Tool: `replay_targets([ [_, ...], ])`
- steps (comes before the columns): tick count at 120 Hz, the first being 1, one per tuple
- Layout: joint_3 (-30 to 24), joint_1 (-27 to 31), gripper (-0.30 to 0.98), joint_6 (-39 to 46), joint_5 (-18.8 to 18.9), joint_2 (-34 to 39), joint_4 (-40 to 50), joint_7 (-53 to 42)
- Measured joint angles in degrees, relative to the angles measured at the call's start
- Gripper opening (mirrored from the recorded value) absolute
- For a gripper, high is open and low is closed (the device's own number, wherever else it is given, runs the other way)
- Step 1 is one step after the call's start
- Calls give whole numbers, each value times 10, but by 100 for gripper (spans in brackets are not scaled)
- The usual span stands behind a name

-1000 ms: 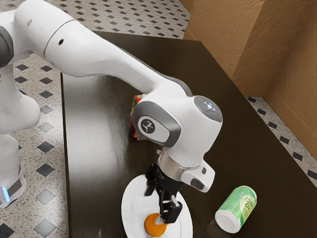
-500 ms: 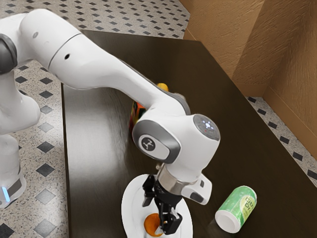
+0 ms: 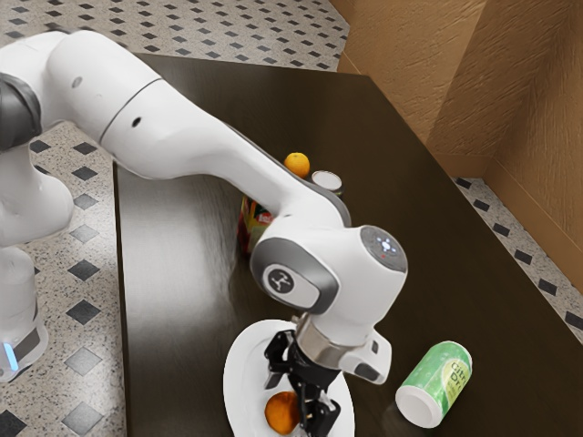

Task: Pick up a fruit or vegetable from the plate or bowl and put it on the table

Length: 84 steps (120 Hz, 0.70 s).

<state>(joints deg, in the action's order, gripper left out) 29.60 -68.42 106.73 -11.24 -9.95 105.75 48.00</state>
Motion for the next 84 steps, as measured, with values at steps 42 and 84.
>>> replay_targets([
  [42,-1,8,60,9,-18,-12,-1,-11],
  [84,-2,6,32,6,-22,-19,-26,-20],
])
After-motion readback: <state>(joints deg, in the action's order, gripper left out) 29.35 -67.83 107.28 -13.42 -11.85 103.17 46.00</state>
